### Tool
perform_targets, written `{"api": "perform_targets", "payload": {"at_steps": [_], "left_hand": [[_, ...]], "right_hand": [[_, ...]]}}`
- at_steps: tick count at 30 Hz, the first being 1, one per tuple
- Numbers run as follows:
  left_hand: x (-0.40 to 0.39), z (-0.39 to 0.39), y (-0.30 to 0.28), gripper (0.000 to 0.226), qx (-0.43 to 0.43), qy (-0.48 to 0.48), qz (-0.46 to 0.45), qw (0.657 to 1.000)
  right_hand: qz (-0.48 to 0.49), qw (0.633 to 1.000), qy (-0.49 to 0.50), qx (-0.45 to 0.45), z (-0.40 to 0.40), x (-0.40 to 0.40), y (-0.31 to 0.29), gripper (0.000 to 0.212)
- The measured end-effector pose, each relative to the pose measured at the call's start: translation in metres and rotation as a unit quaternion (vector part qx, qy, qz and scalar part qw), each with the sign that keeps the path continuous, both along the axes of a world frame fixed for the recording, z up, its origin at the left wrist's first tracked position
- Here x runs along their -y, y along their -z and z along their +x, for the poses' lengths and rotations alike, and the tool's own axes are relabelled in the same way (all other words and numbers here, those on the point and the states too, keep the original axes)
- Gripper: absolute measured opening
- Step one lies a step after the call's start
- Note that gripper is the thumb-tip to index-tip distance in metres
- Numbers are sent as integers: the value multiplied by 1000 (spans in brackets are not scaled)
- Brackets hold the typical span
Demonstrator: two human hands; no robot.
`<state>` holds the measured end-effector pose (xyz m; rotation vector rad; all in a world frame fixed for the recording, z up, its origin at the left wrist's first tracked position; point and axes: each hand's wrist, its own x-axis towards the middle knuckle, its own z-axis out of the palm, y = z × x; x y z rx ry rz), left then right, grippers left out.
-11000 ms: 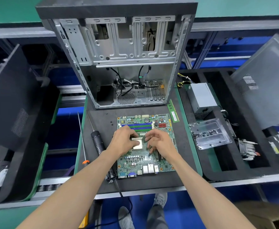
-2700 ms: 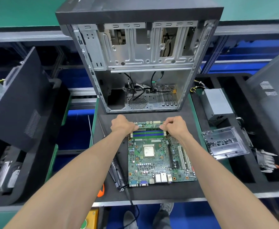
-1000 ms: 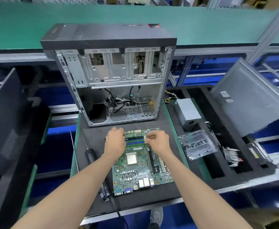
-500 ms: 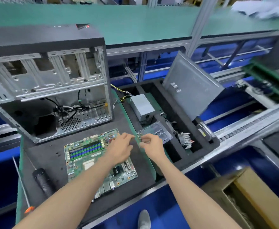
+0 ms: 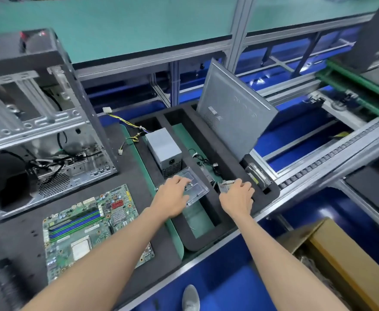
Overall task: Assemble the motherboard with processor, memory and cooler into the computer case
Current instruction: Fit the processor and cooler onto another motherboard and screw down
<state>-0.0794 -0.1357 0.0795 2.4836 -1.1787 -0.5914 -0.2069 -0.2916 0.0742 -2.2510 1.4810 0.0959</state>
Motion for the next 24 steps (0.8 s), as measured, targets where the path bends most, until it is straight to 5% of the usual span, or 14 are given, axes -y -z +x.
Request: {"api": "perform_targets", "payload": {"at_steps": [13, 20, 24], "left_hand": [[30, 2, 4, 50, 9, -18, -9, 1000], [34, 0, 3, 44, -2, -58, -60, 996], [38, -5, -12, 40, -94, -184, -175, 963]], "right_hand": [[-28, 994, -72, -75, 9, 30, 23, 64], [-113, 990, -67, 47, 12, 35, -6, 52], [-66, 983, -23, 169, 28, 30, -45, 48]]}}
